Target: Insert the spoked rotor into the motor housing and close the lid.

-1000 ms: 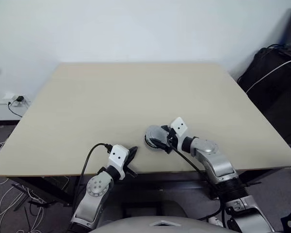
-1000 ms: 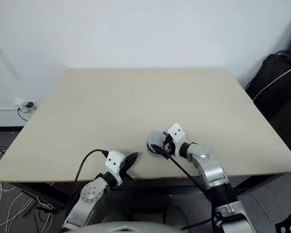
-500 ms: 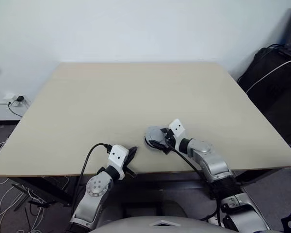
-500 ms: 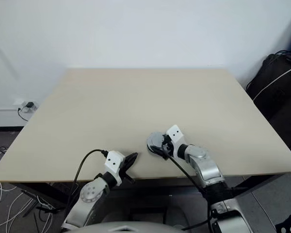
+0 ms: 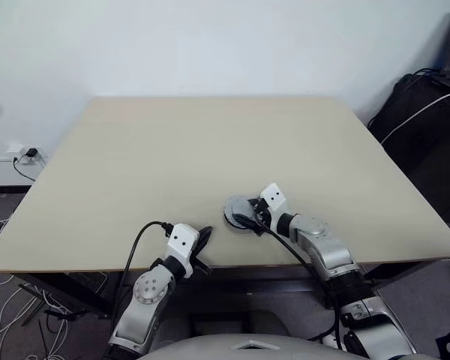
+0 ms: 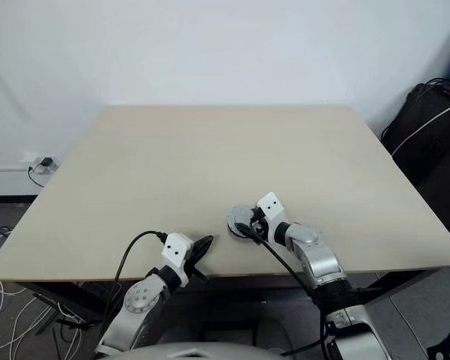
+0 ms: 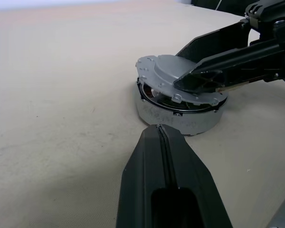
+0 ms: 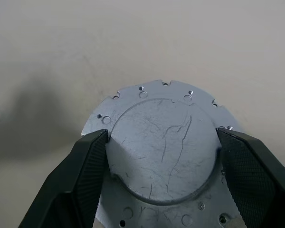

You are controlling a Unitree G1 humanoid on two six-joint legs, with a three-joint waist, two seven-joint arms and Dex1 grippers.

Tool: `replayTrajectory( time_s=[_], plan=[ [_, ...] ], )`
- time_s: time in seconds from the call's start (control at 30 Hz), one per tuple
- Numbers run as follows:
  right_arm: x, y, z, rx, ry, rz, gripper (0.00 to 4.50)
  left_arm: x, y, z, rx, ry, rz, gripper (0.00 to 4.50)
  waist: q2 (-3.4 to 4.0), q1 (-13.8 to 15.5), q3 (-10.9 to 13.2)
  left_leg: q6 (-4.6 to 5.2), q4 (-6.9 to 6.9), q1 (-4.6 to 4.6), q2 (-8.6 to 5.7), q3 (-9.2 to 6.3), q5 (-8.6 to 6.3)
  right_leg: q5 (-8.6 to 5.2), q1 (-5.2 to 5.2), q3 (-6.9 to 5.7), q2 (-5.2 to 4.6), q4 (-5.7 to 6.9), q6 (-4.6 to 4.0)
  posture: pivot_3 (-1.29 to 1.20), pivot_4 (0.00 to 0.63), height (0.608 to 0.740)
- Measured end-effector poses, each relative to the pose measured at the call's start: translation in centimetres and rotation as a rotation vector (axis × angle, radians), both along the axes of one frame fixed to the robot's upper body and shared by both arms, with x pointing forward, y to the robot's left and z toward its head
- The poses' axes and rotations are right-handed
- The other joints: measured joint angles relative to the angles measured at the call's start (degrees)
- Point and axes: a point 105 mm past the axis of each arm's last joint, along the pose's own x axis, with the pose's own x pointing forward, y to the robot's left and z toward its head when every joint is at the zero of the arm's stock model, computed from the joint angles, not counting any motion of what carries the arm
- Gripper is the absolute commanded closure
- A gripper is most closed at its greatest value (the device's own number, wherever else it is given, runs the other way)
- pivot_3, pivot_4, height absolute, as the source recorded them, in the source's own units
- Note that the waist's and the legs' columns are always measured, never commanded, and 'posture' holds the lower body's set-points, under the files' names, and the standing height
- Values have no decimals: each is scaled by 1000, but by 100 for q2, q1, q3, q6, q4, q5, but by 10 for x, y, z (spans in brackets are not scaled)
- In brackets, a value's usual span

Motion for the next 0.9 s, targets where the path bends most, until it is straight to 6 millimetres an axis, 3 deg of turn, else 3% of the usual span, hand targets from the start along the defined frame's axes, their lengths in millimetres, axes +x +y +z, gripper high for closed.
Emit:
replayTrajectory(
  time_s=[0.9],
  plan=[
    [-1, 4, 4, -151, 51, 7, 1217, -5, 1, -9, 1, 26, 2, 4500, 5, 13, -5, 1, 0, 4, -3, -2, -1, 0, 7, -1, -2, -1, 0, 0, 0, 740]
  ],
)
